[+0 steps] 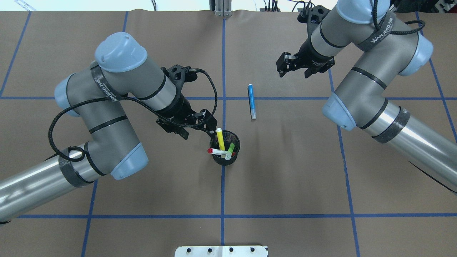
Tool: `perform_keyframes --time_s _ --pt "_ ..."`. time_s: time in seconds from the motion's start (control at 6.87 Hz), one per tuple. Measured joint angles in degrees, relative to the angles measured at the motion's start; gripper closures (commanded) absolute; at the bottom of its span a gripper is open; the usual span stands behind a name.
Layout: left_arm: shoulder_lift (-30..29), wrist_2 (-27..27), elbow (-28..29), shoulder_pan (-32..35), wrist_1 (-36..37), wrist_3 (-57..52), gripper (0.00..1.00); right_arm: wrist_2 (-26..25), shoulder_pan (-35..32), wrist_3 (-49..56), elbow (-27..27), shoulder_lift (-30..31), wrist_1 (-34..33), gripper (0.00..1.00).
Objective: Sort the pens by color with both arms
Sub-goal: 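Lower the left gripper into the cup and grasp the red-capped white marker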
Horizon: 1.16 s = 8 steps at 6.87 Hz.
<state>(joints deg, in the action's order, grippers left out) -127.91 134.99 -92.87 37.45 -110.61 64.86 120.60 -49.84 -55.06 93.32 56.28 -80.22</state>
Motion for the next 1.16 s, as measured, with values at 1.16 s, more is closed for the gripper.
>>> perform_keyframes --time_s 1.16 --pt "-0.76 0.18 2.39 -3.13 -2.16 2.67 0.32 -0.36 -0.16 0.22 0.01 -0.06 -0.46 0.15"
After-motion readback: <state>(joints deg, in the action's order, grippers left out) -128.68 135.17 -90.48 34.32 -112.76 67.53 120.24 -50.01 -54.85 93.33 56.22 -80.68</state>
